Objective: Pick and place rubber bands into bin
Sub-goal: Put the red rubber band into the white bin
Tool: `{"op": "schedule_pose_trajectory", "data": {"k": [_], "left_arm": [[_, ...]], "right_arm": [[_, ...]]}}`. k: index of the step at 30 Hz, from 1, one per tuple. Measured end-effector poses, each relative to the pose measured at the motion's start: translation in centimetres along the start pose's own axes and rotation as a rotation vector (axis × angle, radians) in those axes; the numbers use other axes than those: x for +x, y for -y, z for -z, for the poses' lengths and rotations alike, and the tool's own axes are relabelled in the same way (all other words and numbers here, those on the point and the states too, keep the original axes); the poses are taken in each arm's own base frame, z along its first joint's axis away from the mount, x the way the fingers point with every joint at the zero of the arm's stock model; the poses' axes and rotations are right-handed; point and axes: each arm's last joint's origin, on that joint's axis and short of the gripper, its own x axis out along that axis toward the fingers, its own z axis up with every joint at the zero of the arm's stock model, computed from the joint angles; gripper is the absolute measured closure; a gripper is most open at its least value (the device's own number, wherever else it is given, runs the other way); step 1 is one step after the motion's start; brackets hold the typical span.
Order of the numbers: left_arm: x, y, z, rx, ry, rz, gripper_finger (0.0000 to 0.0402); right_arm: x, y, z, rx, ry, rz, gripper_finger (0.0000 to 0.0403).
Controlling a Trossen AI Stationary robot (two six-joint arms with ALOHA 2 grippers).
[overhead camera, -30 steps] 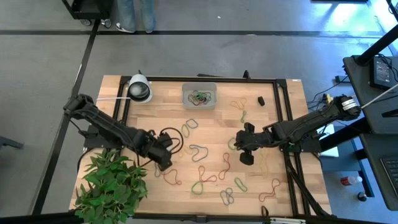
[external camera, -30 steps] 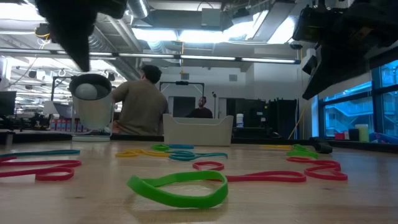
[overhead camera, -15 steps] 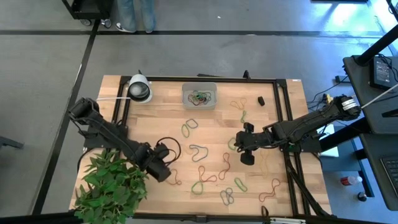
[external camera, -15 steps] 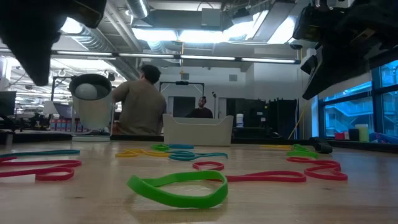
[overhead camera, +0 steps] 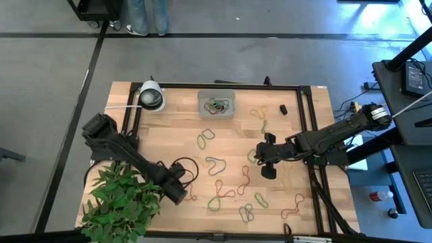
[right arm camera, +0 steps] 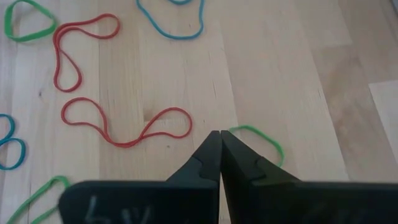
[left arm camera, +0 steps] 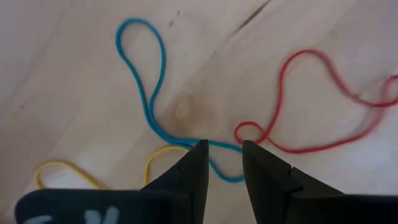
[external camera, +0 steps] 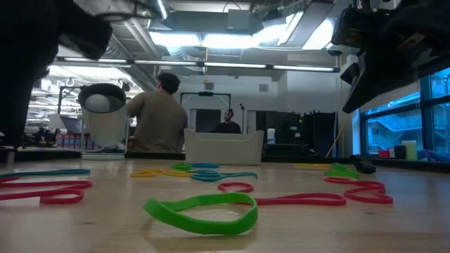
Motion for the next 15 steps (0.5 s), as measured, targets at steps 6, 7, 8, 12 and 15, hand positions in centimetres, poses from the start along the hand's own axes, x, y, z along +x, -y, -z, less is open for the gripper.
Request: {"op": "schedule_pose_trajectory", "data": {"k": [6, 7, 8, 12, 15], "left_arm": [[2.3, 1.0, -0.1, 0.037, -0.005, -0.014, 0.0306], [2.6, 1.3, -0.2, 0.059, -0.004, 0.0, 0.0306], [3.0, 1.6, -0.2, 0.082, -0.006, 0.013, 0.0306], [4.1, 2.1, -0.4, 0.174, -0.027, 0.024, 0.0306], [4.7, 2.1, -0.5, 0.18, -0.055, 0.01, 0.0307]], "right_arm": [[0.0, 0.0, 0.0, 0.001, 0.0, -0.001, 0.0394], [0.0, 0.0, 0.0, 0.0, 0.0, -0.001, 0.0394], [0.0, 0.0, 0.0, -0.001, -0.001, -0.001, 0.0394], [0.0, 0.0, 0.0, 0.002, -0.001, -0.001, 0.0394], [0.0, 0.0, 0.0, 0.002, 0.0, -0.002, 0.0394]]}}
